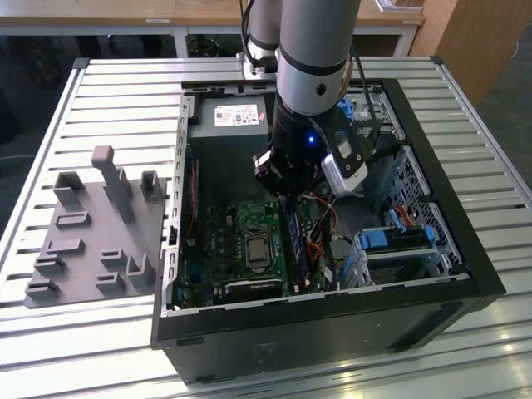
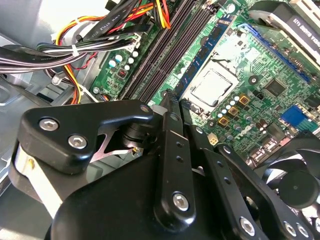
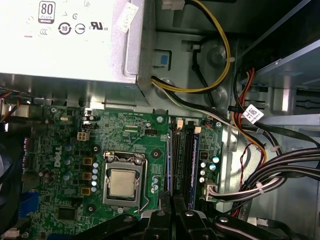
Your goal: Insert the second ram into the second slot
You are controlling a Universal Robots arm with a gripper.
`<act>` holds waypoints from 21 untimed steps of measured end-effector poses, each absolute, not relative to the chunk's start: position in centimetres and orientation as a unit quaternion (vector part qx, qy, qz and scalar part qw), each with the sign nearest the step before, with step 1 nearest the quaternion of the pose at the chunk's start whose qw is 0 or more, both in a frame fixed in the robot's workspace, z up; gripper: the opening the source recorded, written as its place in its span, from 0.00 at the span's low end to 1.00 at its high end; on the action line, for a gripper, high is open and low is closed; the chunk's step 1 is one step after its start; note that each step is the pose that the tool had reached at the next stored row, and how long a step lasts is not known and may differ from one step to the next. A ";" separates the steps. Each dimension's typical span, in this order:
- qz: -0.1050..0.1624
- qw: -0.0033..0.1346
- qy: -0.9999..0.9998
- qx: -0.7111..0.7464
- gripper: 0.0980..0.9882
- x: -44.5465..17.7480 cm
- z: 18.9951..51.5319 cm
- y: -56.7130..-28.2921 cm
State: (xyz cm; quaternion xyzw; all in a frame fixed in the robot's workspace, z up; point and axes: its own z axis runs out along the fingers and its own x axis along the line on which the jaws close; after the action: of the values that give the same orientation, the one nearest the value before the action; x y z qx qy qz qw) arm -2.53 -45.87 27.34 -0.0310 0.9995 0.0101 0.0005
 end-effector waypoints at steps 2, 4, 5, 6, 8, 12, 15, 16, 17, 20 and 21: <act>0.010 0.000 0.999 -0.031 0.04 -2.5 27.3 -45.9; 0.010 0.000 0.999 -0.031 0.04 -2.5 27.3 -45.9; 0.010 0.001 0.999 -0.031 0.04 -2.5 27.3 -45.9; 0.010 0.001 0.999 -0.031 0.04 -2.5 27.3 -45.9; 0.010 0.001 0.999 -0.031 0.04 -2.5 27.2 -45.9; 0.010 0.001 1.000 -0.023 0.04 -2.5 27.0 -45.9; 0.010 0.001 1.000 -0.017 0.04 -2.5 26.9 -45.9; 0.010 0.001 1.000 -0.017 0.04 -2.5 26.9 -45.9; 0.010 0.001 1.000 -0.017 0.04 -2.5 26.8 -45.9; 0.010 0.001 1.000 -0.016 0.04 -2.5 26.7 -45.9; 0.010 0.001 1.000 -0.016 0.04 -2.5 26.6 -45.9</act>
State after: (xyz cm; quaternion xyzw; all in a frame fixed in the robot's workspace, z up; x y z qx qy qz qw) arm -2.53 -45.87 26.61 -0.0163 0.9998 0.0101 0.0006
